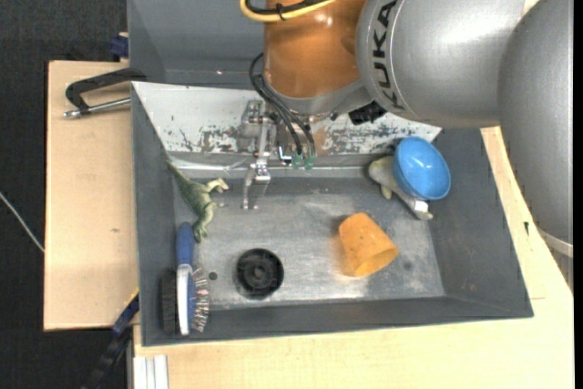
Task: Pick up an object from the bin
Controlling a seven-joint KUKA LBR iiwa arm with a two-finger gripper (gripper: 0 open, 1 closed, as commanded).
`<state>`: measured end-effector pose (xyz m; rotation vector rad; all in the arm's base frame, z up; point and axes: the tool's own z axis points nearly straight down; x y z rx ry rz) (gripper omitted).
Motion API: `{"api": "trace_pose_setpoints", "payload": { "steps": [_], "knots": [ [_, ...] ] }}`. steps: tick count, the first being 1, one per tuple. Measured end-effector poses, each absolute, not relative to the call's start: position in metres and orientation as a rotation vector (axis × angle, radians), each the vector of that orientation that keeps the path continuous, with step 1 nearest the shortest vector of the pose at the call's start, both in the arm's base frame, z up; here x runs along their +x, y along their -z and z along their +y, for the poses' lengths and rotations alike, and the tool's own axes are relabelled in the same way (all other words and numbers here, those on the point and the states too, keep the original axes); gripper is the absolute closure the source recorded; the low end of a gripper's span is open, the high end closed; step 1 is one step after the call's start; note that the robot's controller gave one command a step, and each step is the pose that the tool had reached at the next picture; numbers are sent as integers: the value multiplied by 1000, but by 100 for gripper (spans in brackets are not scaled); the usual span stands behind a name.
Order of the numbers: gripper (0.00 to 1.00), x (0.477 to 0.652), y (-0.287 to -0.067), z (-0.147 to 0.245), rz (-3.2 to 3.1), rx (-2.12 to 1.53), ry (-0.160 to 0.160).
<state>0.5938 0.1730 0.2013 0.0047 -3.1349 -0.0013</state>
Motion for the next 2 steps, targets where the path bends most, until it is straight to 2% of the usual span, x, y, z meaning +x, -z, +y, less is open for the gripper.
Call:
{"api": "trace_pose_setpoints", "payload": {
  "steps": [1, 2],
  "knots": [
    [0, 579, -95, 228, -3138, 446, 11],
    [0, 591, -102, 235, -2913, 1198, 3]
  ]
}}
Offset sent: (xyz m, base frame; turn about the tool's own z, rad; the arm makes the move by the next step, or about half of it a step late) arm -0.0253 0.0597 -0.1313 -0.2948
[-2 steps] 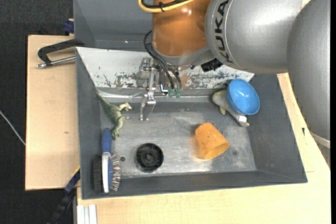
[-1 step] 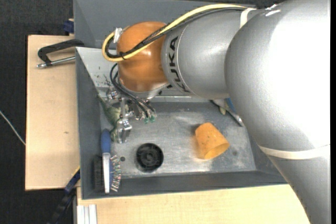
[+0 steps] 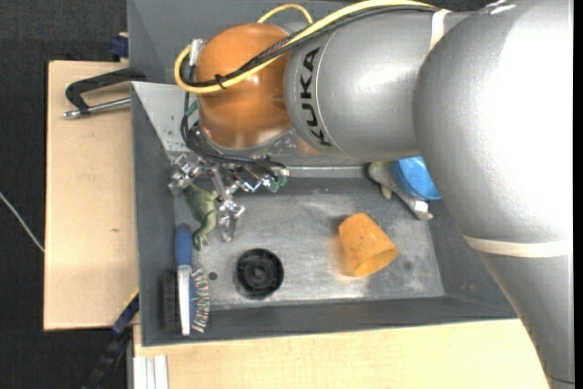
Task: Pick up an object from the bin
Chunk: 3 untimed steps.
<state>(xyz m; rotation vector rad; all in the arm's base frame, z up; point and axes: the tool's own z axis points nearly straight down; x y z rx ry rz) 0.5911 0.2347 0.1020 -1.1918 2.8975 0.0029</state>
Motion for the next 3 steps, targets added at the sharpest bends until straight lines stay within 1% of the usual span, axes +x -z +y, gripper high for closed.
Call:
{"api": "trace_pose_setpoints", "payload": {
  "steps": [1, 2, 3],
  "knots": [
    [0, 599, -110, 235, 2598, -1752, -1],
    [0, 602, -72, 236, 2027, -2391, 0],
    [0, 603, -74, 237, 2032, -2386, -2]
  ]
}}
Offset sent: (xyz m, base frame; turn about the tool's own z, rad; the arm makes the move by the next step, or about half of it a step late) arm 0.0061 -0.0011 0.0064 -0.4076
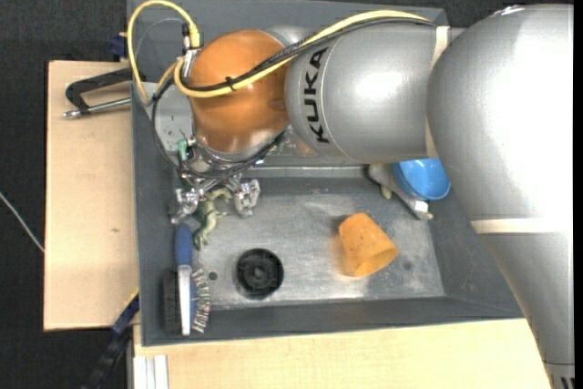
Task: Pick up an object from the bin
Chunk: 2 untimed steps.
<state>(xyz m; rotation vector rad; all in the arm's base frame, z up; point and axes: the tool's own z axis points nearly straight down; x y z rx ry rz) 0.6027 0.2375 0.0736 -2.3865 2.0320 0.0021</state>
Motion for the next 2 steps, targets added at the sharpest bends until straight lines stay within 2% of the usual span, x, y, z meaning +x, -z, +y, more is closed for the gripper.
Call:
{"api": "trace_pose_setpoints", "payload": {
  "steps": [1, 2],
  "knots": [
    [100, 604, -75, 237, 2032, -2386, 0],
    [100, 605, -97, 239, 2036, -2381, 1]
  ]
}}
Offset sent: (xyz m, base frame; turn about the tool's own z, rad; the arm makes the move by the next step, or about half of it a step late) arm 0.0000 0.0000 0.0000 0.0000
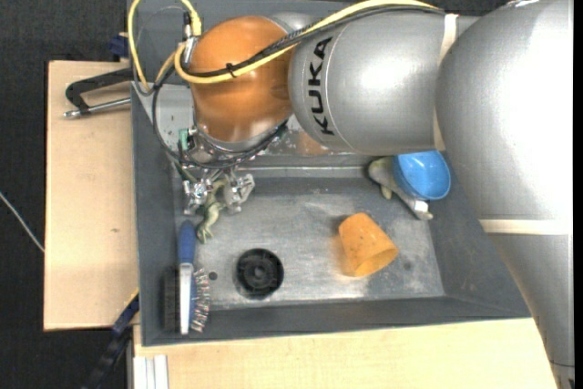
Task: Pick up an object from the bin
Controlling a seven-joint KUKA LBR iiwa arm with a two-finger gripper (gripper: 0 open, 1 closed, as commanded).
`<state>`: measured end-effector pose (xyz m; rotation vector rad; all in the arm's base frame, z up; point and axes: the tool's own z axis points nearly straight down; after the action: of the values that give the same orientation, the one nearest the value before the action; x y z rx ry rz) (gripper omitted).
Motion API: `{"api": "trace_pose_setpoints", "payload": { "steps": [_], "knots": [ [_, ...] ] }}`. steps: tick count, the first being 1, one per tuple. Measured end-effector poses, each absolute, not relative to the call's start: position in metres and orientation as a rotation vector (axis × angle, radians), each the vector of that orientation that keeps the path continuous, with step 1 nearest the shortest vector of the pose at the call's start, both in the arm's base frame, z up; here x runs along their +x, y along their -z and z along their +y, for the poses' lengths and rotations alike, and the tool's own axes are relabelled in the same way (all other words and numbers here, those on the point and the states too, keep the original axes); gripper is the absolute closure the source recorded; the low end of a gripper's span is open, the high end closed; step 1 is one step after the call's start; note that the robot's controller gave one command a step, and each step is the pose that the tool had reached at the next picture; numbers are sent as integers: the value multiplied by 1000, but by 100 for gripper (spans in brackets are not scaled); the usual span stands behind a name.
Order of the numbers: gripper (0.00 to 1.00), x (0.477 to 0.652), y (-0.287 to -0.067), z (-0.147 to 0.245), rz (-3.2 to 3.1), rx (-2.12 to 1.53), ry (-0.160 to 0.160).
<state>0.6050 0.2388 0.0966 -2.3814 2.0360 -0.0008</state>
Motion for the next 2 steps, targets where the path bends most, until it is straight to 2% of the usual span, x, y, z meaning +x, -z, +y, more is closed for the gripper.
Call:
{"api": "trace_pose_setpoints", "payload": {
  "steps": [1, 2],
  "knots": [
    [100, 607, -151, 241, 2039, -2376, 3],
    [100, 608, -178, 243, 2044, -2373, 2]
  ]
}}
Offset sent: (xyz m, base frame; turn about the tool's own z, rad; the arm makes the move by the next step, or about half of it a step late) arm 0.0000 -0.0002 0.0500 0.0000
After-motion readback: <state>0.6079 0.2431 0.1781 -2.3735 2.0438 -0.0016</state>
